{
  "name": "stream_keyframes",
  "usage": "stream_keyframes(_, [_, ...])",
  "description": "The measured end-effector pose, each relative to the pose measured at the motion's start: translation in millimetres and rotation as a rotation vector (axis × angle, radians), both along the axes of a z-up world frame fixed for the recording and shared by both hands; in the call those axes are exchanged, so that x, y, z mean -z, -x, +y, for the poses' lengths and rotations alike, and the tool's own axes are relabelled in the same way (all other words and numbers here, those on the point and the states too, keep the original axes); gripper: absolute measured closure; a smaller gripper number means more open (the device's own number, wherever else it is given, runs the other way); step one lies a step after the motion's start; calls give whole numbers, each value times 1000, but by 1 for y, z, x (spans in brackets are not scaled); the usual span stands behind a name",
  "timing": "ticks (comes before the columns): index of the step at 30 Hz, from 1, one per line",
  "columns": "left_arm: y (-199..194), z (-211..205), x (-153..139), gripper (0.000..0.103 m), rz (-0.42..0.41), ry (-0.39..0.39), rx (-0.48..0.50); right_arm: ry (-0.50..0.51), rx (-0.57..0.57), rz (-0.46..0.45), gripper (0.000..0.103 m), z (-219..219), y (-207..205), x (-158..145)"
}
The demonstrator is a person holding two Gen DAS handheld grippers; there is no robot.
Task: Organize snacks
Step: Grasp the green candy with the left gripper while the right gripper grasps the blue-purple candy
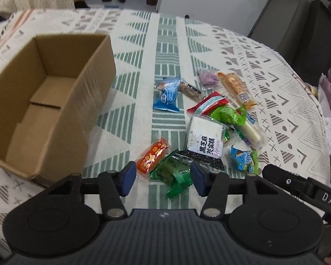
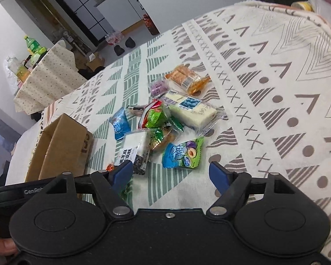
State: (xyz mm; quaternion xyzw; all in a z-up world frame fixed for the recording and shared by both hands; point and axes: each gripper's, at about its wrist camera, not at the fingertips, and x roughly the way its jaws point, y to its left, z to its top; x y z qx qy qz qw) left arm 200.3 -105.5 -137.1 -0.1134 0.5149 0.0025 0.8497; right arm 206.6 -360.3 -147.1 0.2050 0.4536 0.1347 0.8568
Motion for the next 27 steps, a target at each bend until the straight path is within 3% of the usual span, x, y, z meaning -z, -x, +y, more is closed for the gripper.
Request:
stream_keyframes(11, [-28,-15,32,54,85,-14,0,7,1,33,27,7,-22,23])
stream_keyframes(16, [-25,-24,41,53,138,-58,2,25,13,58,27,10,-29,33])
stream_keyframes(21, [-15,-22,54,52,197,-42,-6,61,17,65,27,17,-35,39])
stream_keyframes(24, [-10,-21,54,52,175,-42,-3,89,9,55,26,22,-36,40])
stream_keyframes(27, [-8,-19,53,64,164,-37,-2,117,4,50,27,25,-36,41])
